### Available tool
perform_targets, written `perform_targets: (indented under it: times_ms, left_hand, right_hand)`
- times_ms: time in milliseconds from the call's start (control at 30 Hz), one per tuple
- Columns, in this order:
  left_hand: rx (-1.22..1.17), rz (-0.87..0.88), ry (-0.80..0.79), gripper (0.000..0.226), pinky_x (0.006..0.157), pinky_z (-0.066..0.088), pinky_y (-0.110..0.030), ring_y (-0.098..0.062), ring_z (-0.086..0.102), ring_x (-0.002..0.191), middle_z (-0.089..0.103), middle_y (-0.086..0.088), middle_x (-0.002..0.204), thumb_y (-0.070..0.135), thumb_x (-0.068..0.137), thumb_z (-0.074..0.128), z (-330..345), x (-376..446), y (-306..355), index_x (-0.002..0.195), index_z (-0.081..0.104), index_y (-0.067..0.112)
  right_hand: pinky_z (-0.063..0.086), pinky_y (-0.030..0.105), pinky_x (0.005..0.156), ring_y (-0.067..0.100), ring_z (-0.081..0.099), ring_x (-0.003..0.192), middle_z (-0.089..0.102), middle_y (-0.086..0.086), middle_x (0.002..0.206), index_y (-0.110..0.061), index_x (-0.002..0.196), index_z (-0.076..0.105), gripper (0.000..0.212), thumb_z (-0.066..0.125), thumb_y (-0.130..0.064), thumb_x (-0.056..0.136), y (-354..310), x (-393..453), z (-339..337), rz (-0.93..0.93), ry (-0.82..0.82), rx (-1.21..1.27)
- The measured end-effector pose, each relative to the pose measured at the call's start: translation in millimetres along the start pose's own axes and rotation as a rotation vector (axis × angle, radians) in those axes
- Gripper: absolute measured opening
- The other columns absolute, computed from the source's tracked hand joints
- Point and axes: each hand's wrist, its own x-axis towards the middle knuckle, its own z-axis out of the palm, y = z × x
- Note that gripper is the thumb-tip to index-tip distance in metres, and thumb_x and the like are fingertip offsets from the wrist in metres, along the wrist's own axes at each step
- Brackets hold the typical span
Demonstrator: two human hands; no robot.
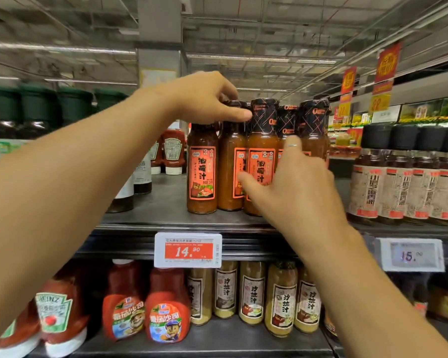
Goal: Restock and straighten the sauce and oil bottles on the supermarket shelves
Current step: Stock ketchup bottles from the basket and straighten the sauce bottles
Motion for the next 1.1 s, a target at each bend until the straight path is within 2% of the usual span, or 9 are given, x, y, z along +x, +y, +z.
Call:
perform_targets:
  times_ms: [133, 233, 300, 400, 600, 700, 767, 933, 1100]
  left_hand:
    - [-0.135, 0.036, 0.009, 0.047, 0.079, 0.053, -0.030, 0.000, 0.067, 0.087, 0.073, 0.015, 0.093, 0.065, 0.088, 0.062, -1, -6, -8, 0.117, 0.072, 0.029]
    - [-0.210, 0.085, -0.053, 0.037, 0.070, 0.049, -0.023, 0.007, 0.068, 0.078, 0.075, 0.020, 0.091, 0.053, 0.093, 0.063, -9, -12, -9, 0.120, 0.072, 0.028]
    - [-0.224, 0.105, -0.060, 0.035, 0.070, 0.049, -0.021, 0.007, 0.069, 0.082, 0.076, 0.019, 0.096, 0.049, 0.095, 0.063, -13, -15, -8, 0.122, 0.071, 0.028]
    - [-0.239, 0.131, -0.060, 0.033, 0.070, 0.051, -0.019, 0.005, 0.069, 0.084, 0.075, 0.020, 0.097, 0.047, 0.096, 0.063, -16, -18, -5, 0.122, 0.070, 0.029]
    - [-0.238, 0.210, -0.073, 0.040, 0.075, 0.053, -0.019, 0.005, 0.068, 0.095, 0.074, 0.022, 0.103, 0.051, 0.093, 0.061, -20, -18, 7, 0.127, 0.067, 0.031]
    - [-0.252, 0.236, -0.089, 0.042, 0.068, 0.053, -0.010, 0.005, 0.070, 0.092, 0.074, 0.025, 0.101, 0.048, 0.092, 0.062, -21, -18, 10, 0.129, 0.066, 0.030]
    - [-0.289, 0.243, -0.065, 0.036, 0.069, 0.052, -0.009, 0.004, 0.070, 0.093, 0.074, 0.024, 0.101, 0.041, 0.096, 0.062, -20, -16, 8, 0.129, 0.066, 0.027]
    - [-0.341, 0.241, -0.044, 0.039, 0.069, 0.053, -0.011, 0.002, 0.071, 0.093, 0.075, 0.021, 0.101, 0.044, 0.094, 0.062, -18, -18, 7, 0.129, 0.066, 0.026]
    - [-0.257, 0.189, -0.087, 0.047, 0.073, 0.054, -0.024, 0.001, 0.070, 0.093, 0.075, 0.018, 0.100, 0.057, 0.087, 0.062, -19, -17, 7, 0.127, 0.065, 0.034]
  right_hand:
    - [0.035, 0.027, 0.054, 0.030, 0.068, 0.088, 0.046, -0.004, 0.086, -0.015, 0.141, 0.034, 0.089, 0.077, -0.062, 0.078, -1, -4, 13, 0.024, -0.032, -0.059]
    - [0.028, 0.021, 0.048, 0.023, 0.061, 0.080, 0.045, -0.007, 0.085, -0.017, 0.138, 0.037, 0.080, 0.079, -0.054, 0.081, 2, -2, 13, 0.052, -0.053, -0.016]
    - [0.037, 0.021, 0.050, 0.021, 0.058, 0.077, 0.052, -0.005, 0.084, -0.015, 0.135, 0.040, 0.076, 0.080, -0.050, 0.081, 4, -2, 10, 0.049, -0.043, 0.004]
    - [0.055, 0.033, 0.068, 0.030, 0.070, 0.094, 0.068, 0.006, 0.104, -0.013, 0.133, 0.043, 0.078, 0.084, -0.048, 0.077, 9, -2, 5, 0.039, -0.019, 0.016]
    - [0.057, 0.036, 0.073, 0.030, 0.070, 0.099, 0.067, 0.005, 0.107, -0.015, 0.131, 0.044, 0.076, 0.084, -0.049, 0.077, 13, -3, -2, 0.034, -0.040, 0.051]
    - [0.049, 0.029, 0.064, 0.028, 0.068, 0.096, 0.058, -0.001, 0.093, -0.017, 0.126, 0.044, 0.071, 0.084, -0.050, 0.077, 14, -3, -5, 0.052, -0.054, 0.044]
    - [0.047, 0.028, 0.063, 0.027, 0.068, 0.096, 0.058, -0.002, 0.094, -0.018, 0.125, 0.045, 0.071, 0.084, -0.051, 0.076, 15, -2, -7, 0.058, -0.069, 0.045]
    - [0.055, 0.031, 0.068, 0.027, 0.070, 0.097, 0.069, 0.002, 0.103, -0.022, 0.119, 0.045, 0.068, 0.086, -0.052, 0.073, 18, -1, -9, 0.047, -0.071, 0.062]
    - [0.056, 0.034, 0.074, 0.024, 0.069, 0.096, 0.068, -0.001, 0.100, -0.023, 0.118, 0.049, 0.065, 0.083, -0.057, 0.074, 19, -2, -9, 0.009, -0.064, 0.015]
